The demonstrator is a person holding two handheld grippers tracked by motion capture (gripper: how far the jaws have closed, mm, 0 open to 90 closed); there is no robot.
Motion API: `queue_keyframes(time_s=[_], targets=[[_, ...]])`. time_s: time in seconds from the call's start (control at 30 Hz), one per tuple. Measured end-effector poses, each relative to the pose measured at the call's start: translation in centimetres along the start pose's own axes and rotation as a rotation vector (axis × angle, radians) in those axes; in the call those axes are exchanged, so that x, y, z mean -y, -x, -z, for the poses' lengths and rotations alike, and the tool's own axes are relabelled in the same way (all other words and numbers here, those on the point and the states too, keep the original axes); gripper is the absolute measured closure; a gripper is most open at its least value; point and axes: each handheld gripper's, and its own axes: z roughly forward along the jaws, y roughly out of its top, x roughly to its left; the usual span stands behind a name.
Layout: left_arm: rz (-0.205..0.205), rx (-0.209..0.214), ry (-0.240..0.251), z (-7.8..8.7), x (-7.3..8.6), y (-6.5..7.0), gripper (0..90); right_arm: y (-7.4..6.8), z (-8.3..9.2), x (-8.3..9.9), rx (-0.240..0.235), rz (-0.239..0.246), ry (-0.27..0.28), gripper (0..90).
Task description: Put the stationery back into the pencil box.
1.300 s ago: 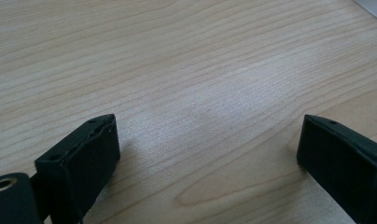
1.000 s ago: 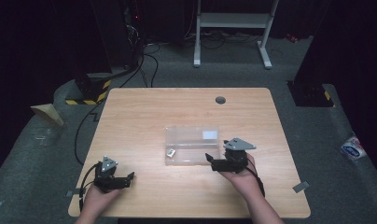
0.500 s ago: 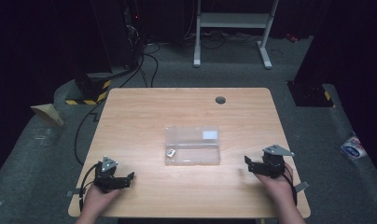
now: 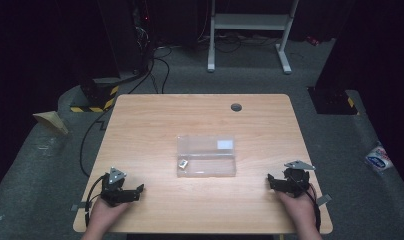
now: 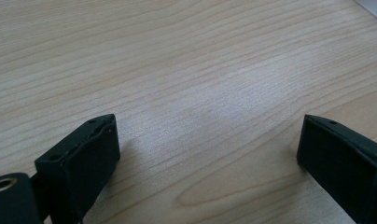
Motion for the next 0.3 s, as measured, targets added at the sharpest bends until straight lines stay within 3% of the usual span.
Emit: queue_keyframes(time_s=[0.3], targets=[[-0.003,-0.002,-0.001,0.05,0.03,-0.01,6.1,-0.29,-0.01,0.0,0.021,-0.019,0.001,8.0]])
